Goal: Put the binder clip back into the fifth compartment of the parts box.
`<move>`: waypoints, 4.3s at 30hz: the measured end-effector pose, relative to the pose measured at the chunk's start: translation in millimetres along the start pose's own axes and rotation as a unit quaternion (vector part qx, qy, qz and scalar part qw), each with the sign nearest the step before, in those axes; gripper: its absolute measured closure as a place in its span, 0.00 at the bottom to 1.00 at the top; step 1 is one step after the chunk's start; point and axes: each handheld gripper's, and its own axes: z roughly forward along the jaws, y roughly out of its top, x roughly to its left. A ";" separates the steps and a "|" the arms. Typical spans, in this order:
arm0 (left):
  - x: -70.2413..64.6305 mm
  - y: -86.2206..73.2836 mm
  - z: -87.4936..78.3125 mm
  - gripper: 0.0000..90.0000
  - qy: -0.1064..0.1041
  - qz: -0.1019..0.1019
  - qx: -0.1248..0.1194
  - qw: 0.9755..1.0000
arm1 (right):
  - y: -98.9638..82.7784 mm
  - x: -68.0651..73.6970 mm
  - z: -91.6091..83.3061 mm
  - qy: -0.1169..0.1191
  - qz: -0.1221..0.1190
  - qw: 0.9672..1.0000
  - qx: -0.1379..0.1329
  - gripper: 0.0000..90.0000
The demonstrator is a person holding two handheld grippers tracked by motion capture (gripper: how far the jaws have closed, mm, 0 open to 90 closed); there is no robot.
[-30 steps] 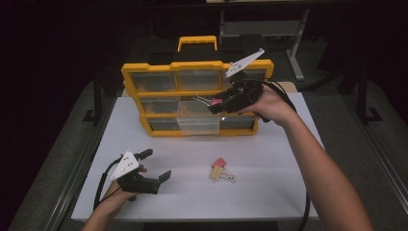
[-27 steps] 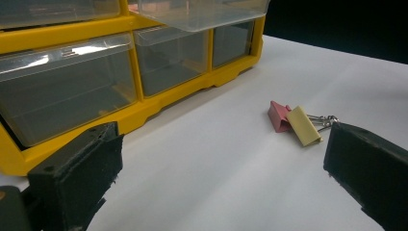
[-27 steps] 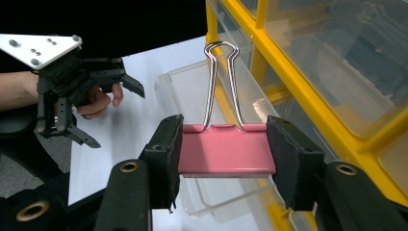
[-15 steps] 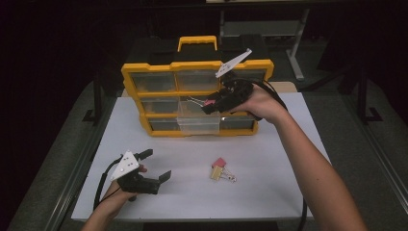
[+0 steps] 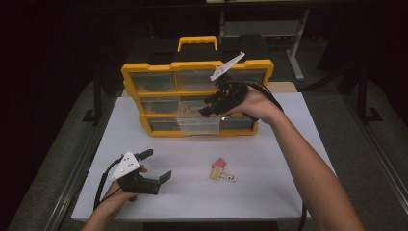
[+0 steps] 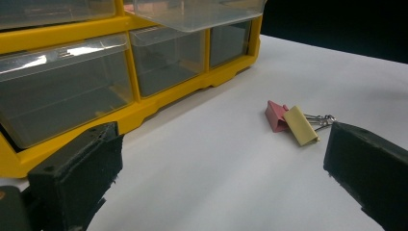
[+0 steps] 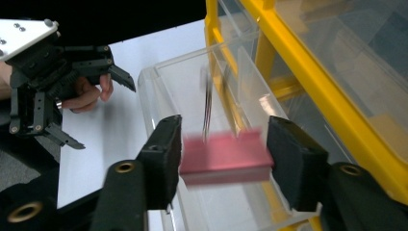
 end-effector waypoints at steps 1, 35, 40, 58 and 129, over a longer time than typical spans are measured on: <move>0.0 0.0 0.1 0.00 0.000 0.000 -0.001 1.000 | 0.1 -0.1 -0.4 0.002 0.001 1.000 -0.002 0.48; -1.4 -1.3 1.9 0.00 -0.002 -0.009 -0.004 1.000 | -24.3 9.3 -43.8 -0.002 0.024 0.999 -0.031 0.30; -0.6 -1.3 1.3 0.00 -0.002 -0.002 0.002 1.000 | -33.0 9.0 -47.3 -0.009 0.026 0.999 -0.031 0.25; -0.5 -1.9 0.6 0.00 -0.001 -0.005 0.004 1.000 | -61.4 11.8 -46.3 -0.037 0.029 0.998 -0.043 0.14; 1.7 -12.9 -13.9 0.00 0.004 -0.007 0.009 1.000 | -160.0 61.2 18.3 -0.042 0.049 0.998 -0.026 0.15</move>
